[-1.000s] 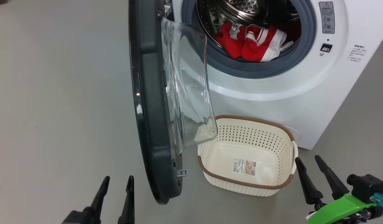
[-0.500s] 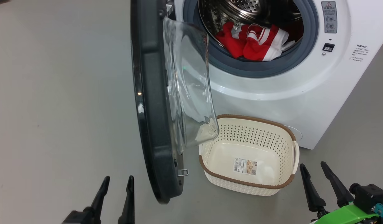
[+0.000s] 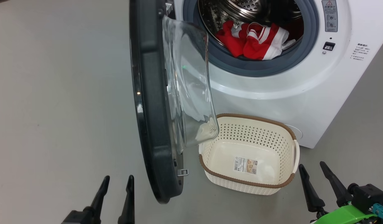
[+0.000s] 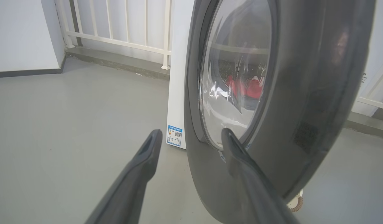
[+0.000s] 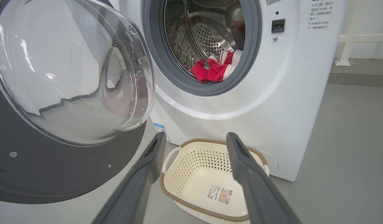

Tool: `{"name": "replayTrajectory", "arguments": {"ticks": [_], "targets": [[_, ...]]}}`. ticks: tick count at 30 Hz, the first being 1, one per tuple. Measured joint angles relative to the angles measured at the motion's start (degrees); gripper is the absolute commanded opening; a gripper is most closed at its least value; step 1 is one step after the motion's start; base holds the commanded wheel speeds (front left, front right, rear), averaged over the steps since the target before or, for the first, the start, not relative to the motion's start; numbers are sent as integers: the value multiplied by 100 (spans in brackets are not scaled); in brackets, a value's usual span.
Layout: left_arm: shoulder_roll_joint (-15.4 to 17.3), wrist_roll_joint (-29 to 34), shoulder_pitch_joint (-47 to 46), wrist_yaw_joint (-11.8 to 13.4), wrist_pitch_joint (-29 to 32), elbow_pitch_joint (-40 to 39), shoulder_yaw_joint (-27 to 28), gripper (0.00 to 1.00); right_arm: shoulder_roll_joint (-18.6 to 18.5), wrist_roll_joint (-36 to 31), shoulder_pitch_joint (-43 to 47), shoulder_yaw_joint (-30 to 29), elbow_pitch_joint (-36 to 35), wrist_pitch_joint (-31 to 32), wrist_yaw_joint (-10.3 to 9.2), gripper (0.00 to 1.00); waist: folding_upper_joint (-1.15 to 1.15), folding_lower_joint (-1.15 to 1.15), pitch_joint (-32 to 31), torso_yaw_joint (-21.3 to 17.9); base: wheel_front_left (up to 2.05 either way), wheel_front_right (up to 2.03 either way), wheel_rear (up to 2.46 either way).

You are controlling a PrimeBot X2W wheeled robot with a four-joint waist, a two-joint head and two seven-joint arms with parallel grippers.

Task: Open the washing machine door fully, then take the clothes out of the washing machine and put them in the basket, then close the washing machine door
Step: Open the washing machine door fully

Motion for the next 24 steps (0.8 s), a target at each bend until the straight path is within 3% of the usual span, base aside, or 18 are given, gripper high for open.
{"name": "replayTrajectory", "arguments": {"ticks": [3, 4, 5, 10, 16, 20, 24], "targets": [[0, -62, -7, 1, 0, -79, 8, 100, -2, -90, -1, 0, -9, 0, 0, 100, 0, 0, 13, 0, 0, 0, 0], [0, -111, -17, 1, 0, -111, 18, 56, -2, -90, -1, -1, -9, 0, 0, 100, 0, 0, 19, 0, 0, 0, 0], [0, -121, -25, 1, 0, -163, 37, 0, -2, -90, -1, -4, -9, 0, 0, 100, 0, 0, 26, 0, 0, 0, 0], [-1, -180, -126, 7, 0, -686, 209, 0, -3, -98, -2, -11, -9, 0, 0, 100, 0, 0, 57, -5, 0, 0, 0], [1, -220, -401, 52, -2, -2023, 216, 0, -8, -98, -5, -9, -16, -13, 0, 100, 0, 0, 104, -31, 0, 0, 0], [2, -205, -453, -26, -20, -2722, -230, 0, -16, -98, -7, -2, -26, -13, 0, 100, 0, 0, 138, -61, 0, 0, 0], [3, -98, -436, -271, -20, -2747, -810, 0, -25, -98, -11, 2, -26, -14, 0, 100, 0, 0, 154, -86, 0, 0, 0]]}}
